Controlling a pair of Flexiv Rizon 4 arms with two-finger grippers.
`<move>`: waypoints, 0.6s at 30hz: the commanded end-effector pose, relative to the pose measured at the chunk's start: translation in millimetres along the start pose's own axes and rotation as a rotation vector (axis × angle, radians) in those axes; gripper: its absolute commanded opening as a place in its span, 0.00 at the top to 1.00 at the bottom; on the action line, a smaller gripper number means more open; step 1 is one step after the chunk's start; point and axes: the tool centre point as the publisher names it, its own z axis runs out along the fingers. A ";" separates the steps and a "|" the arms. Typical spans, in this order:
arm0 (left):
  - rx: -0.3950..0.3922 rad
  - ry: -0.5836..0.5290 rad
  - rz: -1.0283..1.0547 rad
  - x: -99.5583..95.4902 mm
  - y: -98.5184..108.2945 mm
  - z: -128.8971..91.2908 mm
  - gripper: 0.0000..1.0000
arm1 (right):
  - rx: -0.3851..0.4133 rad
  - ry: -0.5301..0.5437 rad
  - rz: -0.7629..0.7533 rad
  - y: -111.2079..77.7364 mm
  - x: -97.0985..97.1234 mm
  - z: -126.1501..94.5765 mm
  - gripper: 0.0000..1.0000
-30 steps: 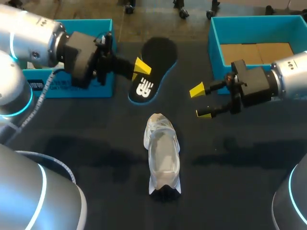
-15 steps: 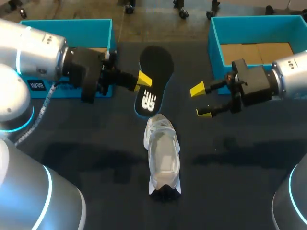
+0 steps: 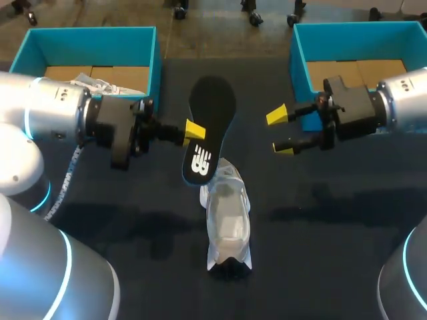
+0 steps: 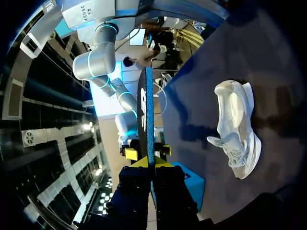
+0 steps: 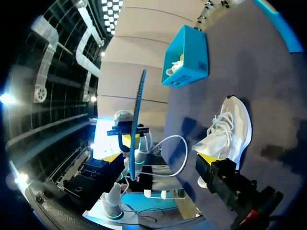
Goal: Take the shoe out of the shoebox, open the shoe tongue, remove and reinsert the insole, then place the shoe into the shoebox
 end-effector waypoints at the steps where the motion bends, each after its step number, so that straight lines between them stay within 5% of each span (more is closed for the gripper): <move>1: 0.009 -0.010 -0.016 2.4 -1.3 3.1 1.00 | 0.000 -0.003 0.001 0.5 0.2 1.5 0.00; 18: -0.064 -0.005 0.003 30.9 3.9 26.8 1.00 | 0.006 -0.006 0.056 20.5 9.5 41.3 0.00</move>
